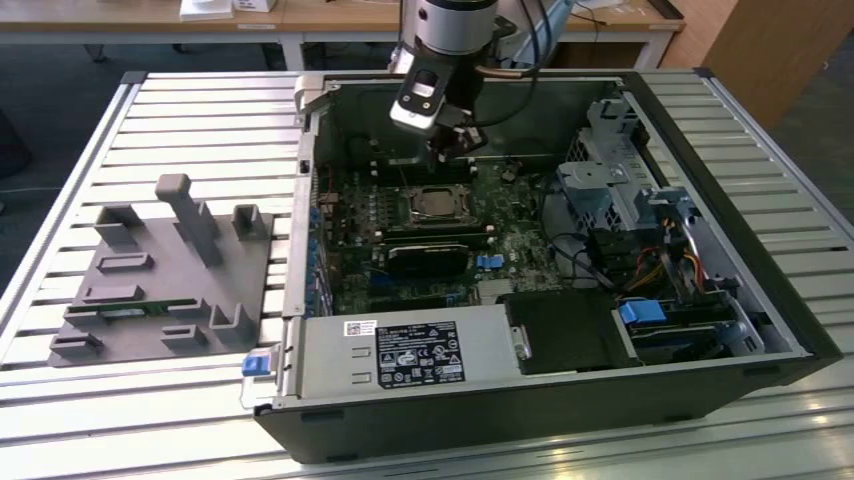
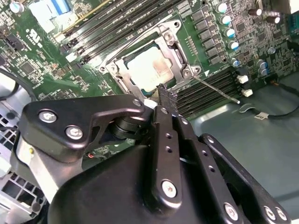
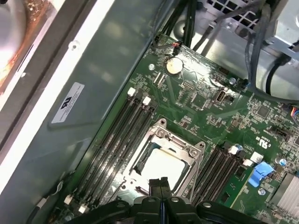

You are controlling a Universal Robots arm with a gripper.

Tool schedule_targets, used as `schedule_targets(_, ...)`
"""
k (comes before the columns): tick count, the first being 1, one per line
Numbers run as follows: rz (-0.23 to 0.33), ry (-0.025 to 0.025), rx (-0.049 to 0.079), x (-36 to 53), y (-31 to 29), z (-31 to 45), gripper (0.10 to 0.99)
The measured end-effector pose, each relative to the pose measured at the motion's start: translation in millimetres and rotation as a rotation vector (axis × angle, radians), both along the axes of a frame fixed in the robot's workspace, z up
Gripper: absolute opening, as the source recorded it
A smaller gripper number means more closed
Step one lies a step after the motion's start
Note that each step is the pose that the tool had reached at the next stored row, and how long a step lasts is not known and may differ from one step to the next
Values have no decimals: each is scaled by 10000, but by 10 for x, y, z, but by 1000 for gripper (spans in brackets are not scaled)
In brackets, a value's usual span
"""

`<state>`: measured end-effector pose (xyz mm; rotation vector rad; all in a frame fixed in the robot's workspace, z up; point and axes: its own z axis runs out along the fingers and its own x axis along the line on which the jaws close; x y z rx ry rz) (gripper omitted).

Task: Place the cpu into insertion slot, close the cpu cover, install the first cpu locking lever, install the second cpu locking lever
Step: 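Install the first cpu locking lever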

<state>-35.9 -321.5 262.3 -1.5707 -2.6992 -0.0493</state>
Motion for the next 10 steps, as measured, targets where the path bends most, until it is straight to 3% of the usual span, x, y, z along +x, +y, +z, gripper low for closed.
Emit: schedule_targets(10,640,0,0,0,0,0,106)
